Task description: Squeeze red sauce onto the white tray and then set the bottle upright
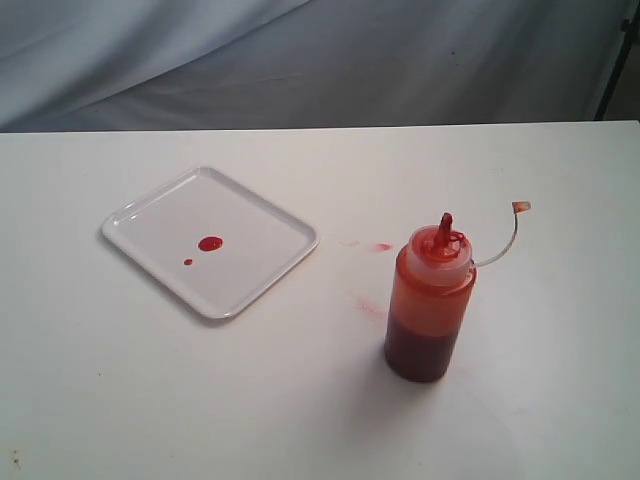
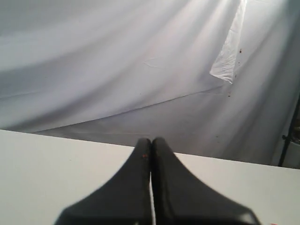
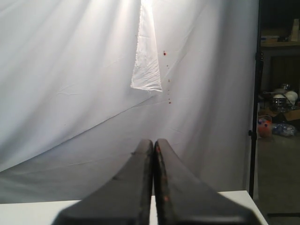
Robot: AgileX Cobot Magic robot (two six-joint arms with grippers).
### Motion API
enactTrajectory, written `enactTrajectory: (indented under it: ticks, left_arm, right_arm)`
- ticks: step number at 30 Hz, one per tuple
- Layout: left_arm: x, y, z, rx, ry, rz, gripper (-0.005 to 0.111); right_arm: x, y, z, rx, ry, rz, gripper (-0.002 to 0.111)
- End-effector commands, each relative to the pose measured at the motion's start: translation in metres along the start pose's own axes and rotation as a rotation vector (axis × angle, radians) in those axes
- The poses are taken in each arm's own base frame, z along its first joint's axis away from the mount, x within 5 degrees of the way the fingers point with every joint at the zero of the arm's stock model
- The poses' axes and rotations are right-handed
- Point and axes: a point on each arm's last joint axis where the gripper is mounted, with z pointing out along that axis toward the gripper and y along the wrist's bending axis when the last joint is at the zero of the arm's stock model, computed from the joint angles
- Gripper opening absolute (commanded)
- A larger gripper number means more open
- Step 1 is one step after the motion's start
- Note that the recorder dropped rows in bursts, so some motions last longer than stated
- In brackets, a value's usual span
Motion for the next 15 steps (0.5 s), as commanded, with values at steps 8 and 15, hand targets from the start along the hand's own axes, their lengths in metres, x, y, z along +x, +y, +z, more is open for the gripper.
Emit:
enactTrajectory:
  ticks: [8, 15]
  left_arm:
    - [0.019, 0.017, -0.007, -0.232, 0.178, 0.094, 0.000]
    - [0.026, 0.023, -0.012, -0.297, 0.256, 0.134, 0.000]
  right_arm:
    - [0.000, -0.002, -0.001, 0.012, -0.004, -0.005, 0.000]
    - [0.000, -0.001, -0.001, 0.008, -0.004, -0.005, 0.000]
